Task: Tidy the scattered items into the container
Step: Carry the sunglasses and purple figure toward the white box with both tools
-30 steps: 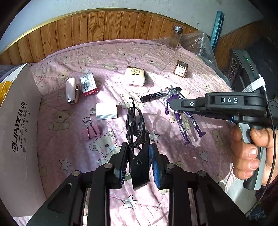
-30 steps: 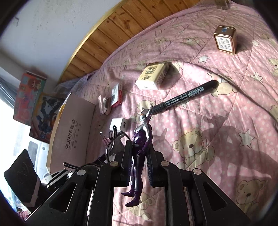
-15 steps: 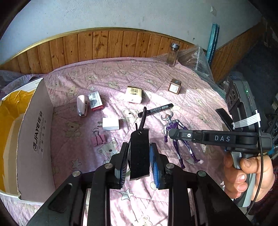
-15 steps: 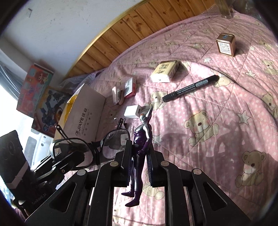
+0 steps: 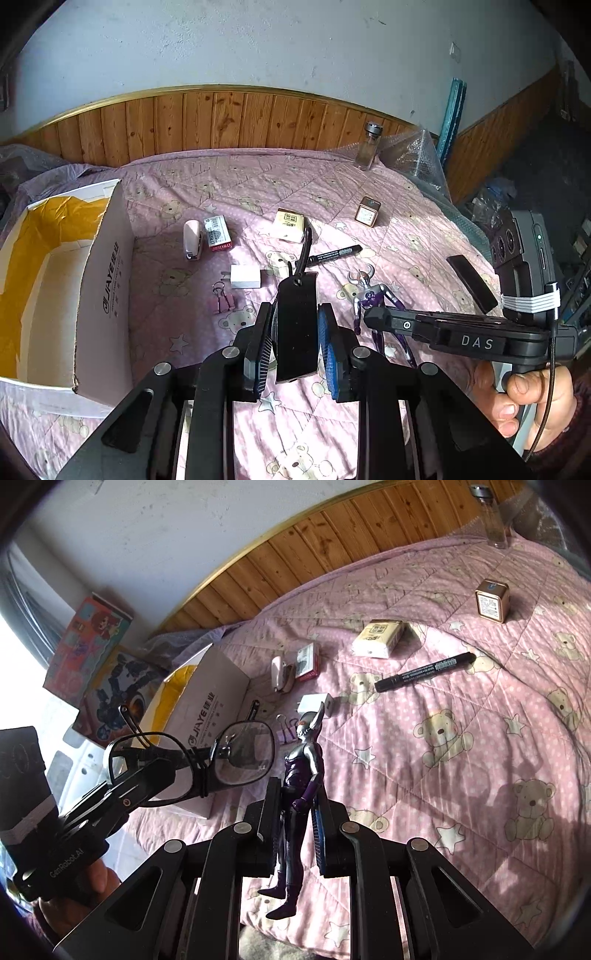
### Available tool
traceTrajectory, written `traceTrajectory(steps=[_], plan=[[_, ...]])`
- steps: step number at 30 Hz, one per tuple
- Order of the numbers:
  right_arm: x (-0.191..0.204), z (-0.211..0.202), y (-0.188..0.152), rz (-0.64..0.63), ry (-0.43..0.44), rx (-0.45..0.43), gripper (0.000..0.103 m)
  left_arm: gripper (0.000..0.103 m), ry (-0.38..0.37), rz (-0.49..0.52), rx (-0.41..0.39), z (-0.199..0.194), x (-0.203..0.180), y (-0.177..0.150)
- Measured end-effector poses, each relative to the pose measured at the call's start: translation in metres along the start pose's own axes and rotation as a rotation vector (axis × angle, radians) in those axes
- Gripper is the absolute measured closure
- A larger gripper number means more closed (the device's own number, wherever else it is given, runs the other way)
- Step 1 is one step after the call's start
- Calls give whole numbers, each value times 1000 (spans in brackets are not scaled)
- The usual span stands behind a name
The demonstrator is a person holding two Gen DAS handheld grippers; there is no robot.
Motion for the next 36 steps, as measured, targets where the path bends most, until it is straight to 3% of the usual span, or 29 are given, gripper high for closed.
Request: traceTrajectory(steps=[10, 36], plan=[[49, -7, -10, -91, 8, 2, 87, 77, -19, -62, -51, -33, 12, 0], [175, -7, 11, -324, 64, -25, 87, 77, -5, -192, -222, -126, 79, 25]])
Point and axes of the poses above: each gripper's, at about its wrist camera, not at the fingertips, and z roughly the way its jaws point, x to its left, y to its top, the point moved 10 cm from there along z, roughly the way its jaws point, and after that the axes turned 3 degrees about y, right-handed, at the moved point
